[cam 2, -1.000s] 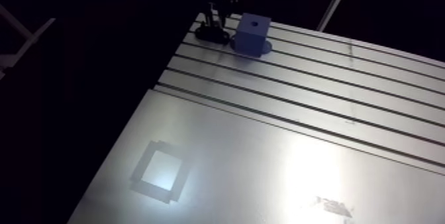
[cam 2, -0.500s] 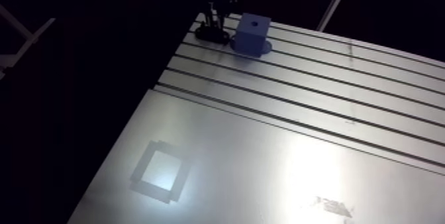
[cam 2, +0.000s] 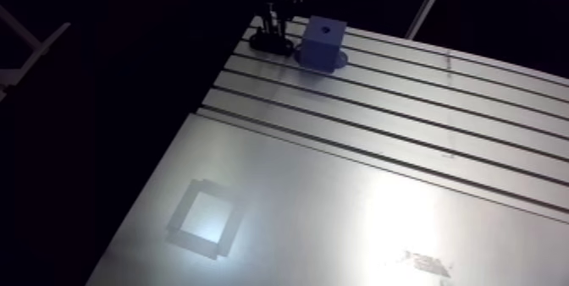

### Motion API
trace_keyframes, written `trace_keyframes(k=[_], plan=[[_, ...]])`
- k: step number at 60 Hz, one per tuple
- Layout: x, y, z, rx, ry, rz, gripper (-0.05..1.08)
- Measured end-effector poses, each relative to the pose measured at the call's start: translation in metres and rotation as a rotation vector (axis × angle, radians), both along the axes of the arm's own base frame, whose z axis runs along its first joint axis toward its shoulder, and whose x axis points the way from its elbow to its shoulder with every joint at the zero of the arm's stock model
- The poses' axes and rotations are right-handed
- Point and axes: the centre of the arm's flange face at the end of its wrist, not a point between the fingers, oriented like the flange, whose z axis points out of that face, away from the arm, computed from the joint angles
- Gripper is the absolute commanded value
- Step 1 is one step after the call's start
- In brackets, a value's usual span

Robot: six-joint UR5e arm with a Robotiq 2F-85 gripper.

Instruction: Pick up the M10 bolt and insert it into the hex recess until seated.

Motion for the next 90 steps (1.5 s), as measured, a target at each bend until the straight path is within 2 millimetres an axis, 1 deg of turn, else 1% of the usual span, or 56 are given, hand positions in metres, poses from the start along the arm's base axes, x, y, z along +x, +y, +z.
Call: trace_keyframes(k=[18,26,44,60,83,90], plan=[[0.0,0.0,-0.001,0.003,-0.001,0.001,0.71],[0.0,0.0,-0.001,0.002,-0.002,0.002,0.74],[0.0,0.0,0.002,-0.001,0.003,0.003,0.76],[-0.001,0.001,0.01,-0.003,0.016,0.002,0.76],[-0.004,0.004,0.026,-0.006,0.038,0.001,0.8],[-0.006,0.007,0.035,-0.006,0.05,0.014,0.81]])
